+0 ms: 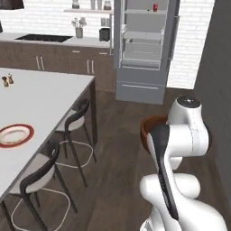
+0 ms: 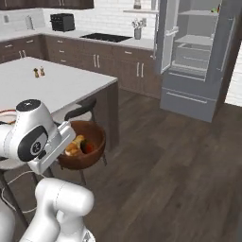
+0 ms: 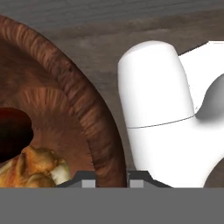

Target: Pick the chicken drumstick and bell pepper from their plates and place them in the bowl. Then put the bowl in the fridge.

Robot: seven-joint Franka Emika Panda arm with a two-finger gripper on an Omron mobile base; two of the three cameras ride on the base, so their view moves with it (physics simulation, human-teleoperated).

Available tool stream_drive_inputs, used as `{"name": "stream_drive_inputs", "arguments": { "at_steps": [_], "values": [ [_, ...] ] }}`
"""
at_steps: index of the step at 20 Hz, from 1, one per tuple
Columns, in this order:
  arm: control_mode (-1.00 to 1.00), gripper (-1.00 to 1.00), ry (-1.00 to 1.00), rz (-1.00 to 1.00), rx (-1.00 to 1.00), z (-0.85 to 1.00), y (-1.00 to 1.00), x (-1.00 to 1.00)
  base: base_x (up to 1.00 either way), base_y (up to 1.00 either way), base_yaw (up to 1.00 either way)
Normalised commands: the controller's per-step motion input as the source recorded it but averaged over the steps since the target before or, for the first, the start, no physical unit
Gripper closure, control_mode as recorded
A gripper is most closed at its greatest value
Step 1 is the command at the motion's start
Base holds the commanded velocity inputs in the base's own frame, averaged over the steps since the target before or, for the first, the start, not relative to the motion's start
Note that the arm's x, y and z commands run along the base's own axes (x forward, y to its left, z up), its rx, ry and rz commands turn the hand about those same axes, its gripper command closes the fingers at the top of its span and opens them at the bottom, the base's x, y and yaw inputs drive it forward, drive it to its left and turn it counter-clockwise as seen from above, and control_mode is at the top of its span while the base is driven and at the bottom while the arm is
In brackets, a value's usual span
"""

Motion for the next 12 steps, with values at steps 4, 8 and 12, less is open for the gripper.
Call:
{"name": "stream_drive_inputs", "arguments": {
  "at_steps": [4, 8, 12],
  "values": [
    [1.0, 1.0, 0.0, 0.0, 0.0, 0.0, 0.0, 0.0, 0.96, -0.12, -0.41],
    [1.0, 1.0, 0.0, 0.0, 0.0, 0.0, 0.0, 0.0, 1.0, -0.24, 0.01],
    [1.0, 1.0, 0.0, 0.0, 0.0, 0.0, 0.0, 0.0, 1.0, -0.38, 0.14]
  ]
}}
